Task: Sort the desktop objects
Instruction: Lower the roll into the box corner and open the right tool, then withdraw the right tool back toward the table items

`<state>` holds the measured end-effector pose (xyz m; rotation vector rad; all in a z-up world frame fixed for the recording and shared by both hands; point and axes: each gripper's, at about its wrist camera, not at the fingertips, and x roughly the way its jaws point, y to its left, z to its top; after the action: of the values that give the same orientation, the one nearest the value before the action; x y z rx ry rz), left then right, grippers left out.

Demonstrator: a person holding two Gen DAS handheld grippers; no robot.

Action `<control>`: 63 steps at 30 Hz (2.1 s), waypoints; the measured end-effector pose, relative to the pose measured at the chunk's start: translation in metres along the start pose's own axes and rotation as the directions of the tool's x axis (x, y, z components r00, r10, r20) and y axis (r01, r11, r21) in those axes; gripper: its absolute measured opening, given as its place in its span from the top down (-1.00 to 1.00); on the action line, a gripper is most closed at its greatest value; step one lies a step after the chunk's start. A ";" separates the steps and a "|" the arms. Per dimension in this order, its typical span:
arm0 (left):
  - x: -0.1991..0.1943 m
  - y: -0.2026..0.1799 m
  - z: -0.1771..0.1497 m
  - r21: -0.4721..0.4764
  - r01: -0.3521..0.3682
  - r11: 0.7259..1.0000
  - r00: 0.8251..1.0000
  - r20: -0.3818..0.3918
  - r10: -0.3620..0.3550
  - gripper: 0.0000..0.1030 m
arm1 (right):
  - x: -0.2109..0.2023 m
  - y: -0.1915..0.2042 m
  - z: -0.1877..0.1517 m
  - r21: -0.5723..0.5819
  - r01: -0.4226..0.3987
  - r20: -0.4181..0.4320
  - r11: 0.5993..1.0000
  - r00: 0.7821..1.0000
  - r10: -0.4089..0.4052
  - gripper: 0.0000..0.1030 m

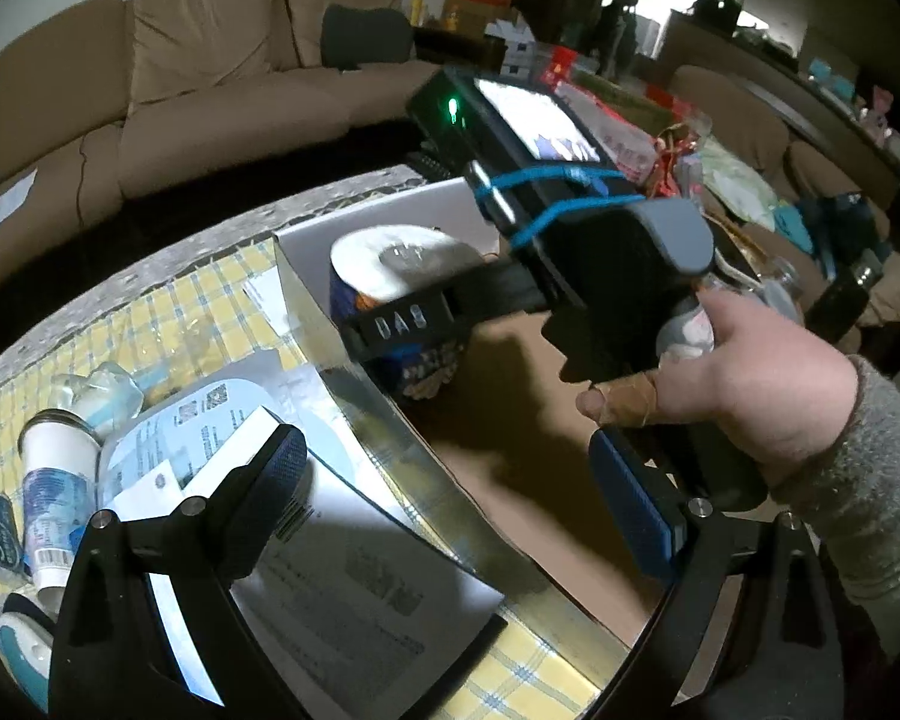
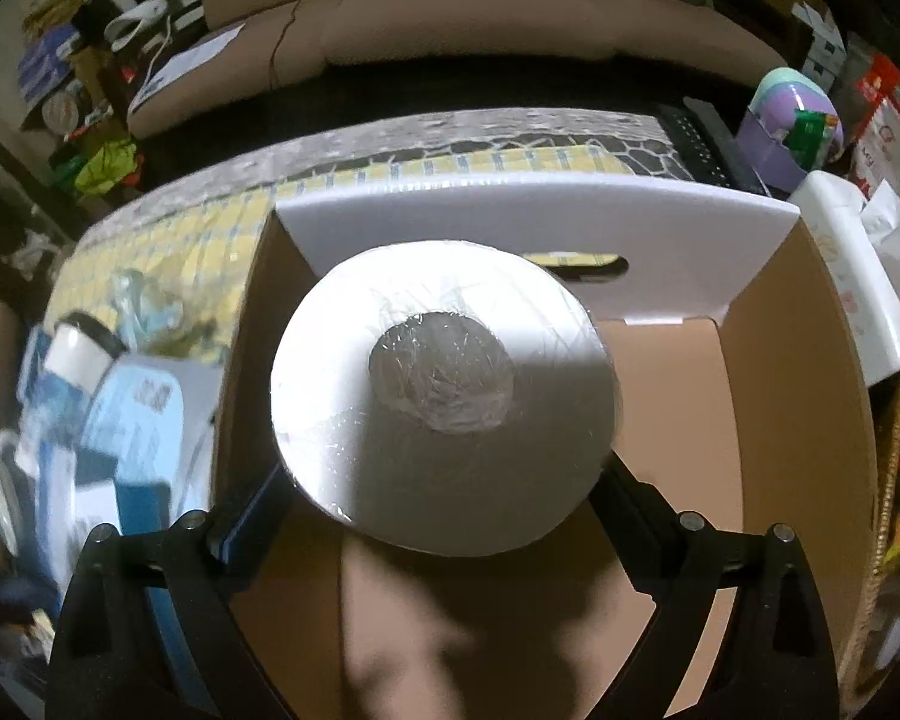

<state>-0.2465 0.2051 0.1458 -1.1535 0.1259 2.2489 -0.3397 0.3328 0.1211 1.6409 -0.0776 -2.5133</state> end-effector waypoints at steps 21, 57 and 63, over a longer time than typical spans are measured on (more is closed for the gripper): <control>-0.001 -0.004 -0.020 -0.015 0.001 1.000 1.000 -0.031 -0.002 -0.83 | -0.009 -0.042 -0.021 0.224 -0.305 0.042 0.926 0.952 0.304 -0.17; -0.095 -0.093 -0.089 -0.052 0.003 0.999 1.000 0.027 -0.001 -0.95 | -0.176 -0.022 -0.204 -0.023 0.067 0.174 0.997 0.983 -0.062 -0.61; -0.116 -0.094 -0.117 -0.091 0.001 0.996 0.999 0.043 0.003 -1.00 | -0.193 -0.005 -0.239 -0.048 0.066 0.185 0.997 0.981 -0.056 -0.69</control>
<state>-0.0604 0.1875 0.1790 -1.1515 0.0064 2.2995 -0.0456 0.3729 0.1988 1.4087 0.0221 -2.6824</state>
